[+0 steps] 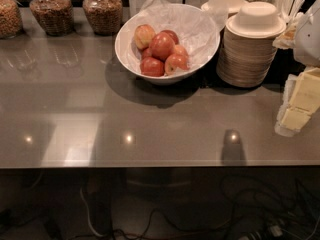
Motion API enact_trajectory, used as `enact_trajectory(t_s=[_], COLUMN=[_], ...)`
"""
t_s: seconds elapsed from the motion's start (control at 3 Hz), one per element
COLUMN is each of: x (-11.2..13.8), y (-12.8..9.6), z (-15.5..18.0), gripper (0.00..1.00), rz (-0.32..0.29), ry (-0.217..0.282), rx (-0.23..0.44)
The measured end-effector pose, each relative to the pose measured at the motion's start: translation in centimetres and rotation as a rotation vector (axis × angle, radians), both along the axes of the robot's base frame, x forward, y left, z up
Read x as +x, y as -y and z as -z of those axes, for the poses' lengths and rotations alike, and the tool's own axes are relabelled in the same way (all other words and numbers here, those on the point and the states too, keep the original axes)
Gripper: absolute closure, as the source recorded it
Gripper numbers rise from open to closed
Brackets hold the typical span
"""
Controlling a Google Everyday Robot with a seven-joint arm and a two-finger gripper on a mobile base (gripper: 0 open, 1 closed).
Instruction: Pick apple from white bowl
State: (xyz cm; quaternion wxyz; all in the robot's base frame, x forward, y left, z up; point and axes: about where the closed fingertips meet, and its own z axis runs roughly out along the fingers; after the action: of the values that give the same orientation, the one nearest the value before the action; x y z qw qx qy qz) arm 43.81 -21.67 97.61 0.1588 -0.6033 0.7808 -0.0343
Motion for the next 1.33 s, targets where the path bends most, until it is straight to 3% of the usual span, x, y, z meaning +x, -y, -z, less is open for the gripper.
enact_trajectory(t_s=[0.67, 1.0, 1.33], x=[0.5, 2.4, 6.3], y=[-0.1, -0.4, -1.3], z=[-0.2, 0.7, 1.2], gripper=[0.00, 0.00, 0.00], rz=[0.007, 0.046, 0.097], ry=[0.024, 0.081, 0.184], rx=[0.020, 0.092, 0.179])
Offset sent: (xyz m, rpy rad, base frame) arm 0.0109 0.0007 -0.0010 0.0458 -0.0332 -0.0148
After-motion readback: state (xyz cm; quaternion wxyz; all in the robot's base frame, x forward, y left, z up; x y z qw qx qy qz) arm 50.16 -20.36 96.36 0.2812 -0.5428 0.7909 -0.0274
